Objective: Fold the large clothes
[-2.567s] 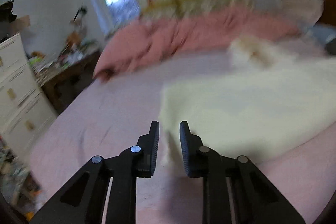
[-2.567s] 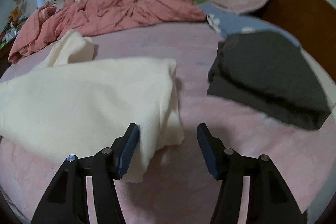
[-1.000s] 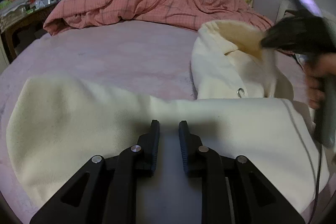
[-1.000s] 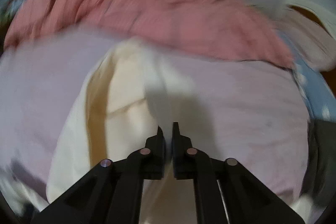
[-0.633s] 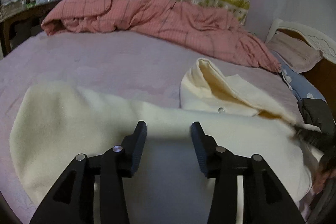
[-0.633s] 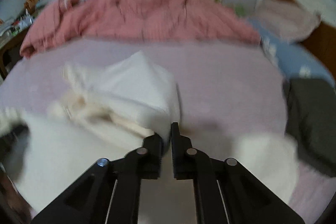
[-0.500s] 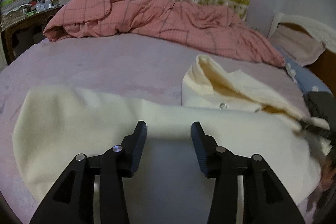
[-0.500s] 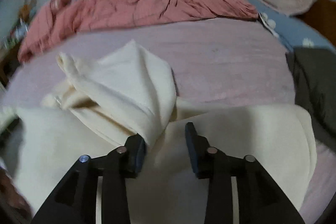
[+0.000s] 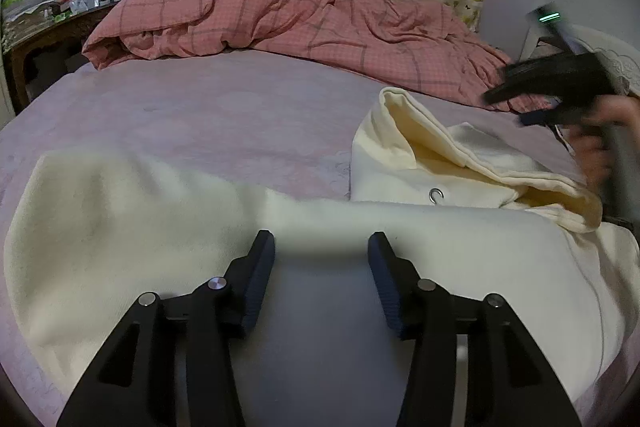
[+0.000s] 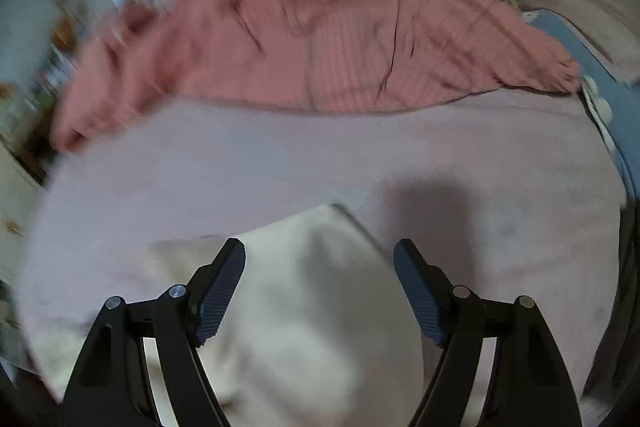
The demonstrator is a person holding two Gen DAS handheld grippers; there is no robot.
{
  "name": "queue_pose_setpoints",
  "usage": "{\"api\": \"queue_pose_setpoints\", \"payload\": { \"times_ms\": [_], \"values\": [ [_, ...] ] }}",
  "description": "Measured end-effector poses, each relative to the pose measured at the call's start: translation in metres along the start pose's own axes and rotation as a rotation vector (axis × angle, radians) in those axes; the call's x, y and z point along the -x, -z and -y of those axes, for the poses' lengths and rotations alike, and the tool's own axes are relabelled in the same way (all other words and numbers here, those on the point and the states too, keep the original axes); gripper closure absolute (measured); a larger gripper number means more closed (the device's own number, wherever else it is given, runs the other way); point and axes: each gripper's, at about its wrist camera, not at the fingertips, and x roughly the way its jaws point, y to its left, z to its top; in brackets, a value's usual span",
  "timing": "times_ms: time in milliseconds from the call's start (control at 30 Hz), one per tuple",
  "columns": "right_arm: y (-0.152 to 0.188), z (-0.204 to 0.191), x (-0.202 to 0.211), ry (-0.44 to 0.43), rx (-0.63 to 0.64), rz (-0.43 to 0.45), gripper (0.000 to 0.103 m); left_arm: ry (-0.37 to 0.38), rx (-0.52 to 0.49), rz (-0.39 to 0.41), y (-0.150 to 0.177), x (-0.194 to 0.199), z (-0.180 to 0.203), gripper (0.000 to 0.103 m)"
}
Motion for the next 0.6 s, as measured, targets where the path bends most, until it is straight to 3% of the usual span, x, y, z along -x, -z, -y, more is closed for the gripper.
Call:
{"api": "queue_pose_setpoints", "payload": {
  "times_ms": [67, 100, 133, 167, 200, 233, 333, 400, 467, 500, 567, 600],
  "values": [
    [-0.01, -0.002, -0.046, 0.021, -0.033, -0.091, 0.029, 0.016, 0.001, -0.003, -0.001, -0.002, -0.001, 0.054],
    [-0.009, -0.001, -0.06, -0.01, -0.058, -0.131, 0.042, 0.025, 0.006, -0.004, -0.001, -0.002, -0.002, 0.054],
    [-0.007, 0.002, -0.073, -0.051, -0.083, -0.179, 0.063, 0.034, 0.01, -0.007, -0.002, -0.003, -0.003, 0.054],
    [-0.006, 0.002, -0.08, -0.045, -0.092, -0.195, 0.067, 0.04, 0.012, -0.009, -0.002, -0.003, -0.004, 0.054],
    [-0.006, 0.001, -0.076, -0.028, -0.087, -0.156, 0.086, 0.046, 0.015, -0.01, -0.003, -0.004, -0.004, 0.053],
    [-0.008, 0.0, -0.068, -0.049, -0.085, -0.118, 0.09, 0.052, 0.02, -0.011, -0.003, -0.004, -0.005, 0.053],
    [-0.014, -0.012, 0.003, -0.124, -0.052, 0.128, 0.091, 0.073, 0.025, -0.008, -0.003, -0.002, -0.006, 0.053],
    [-0.007, -0.037, 0.062, -0.142, 0.075, 0.28, 0.091, 0.091, 0.024, -0.006, -0.004, 0.003, -0.008, 0.053],
    [0.023, -0.071, 0.125, -0.106, 0.253, 0.425, 0.091, 0.119, 0.034, 0.009, -0.007, 0.011, -0.012, 0.054],
    [0.044, -0.084, 0.151, -0.1, 0.307, 0.473, 0.091, 0.13, 0.039, 0.043, -0.01, 0.02, -0.015, 0.054],
    [0.103, -0.107, 0.196, -0.072, 0.42, 0.557, 0.091, 0.094, 0.038, 0.21, -0.017, 0.055, -0.024, 0.054],
    [0.132, -0.114, 0.211, -0.046, 0.463, 0.605, 0.091, 0.113, 0.048, 0.272, -0.02, 0.072, -0.031, 0.054]
  ]
}}
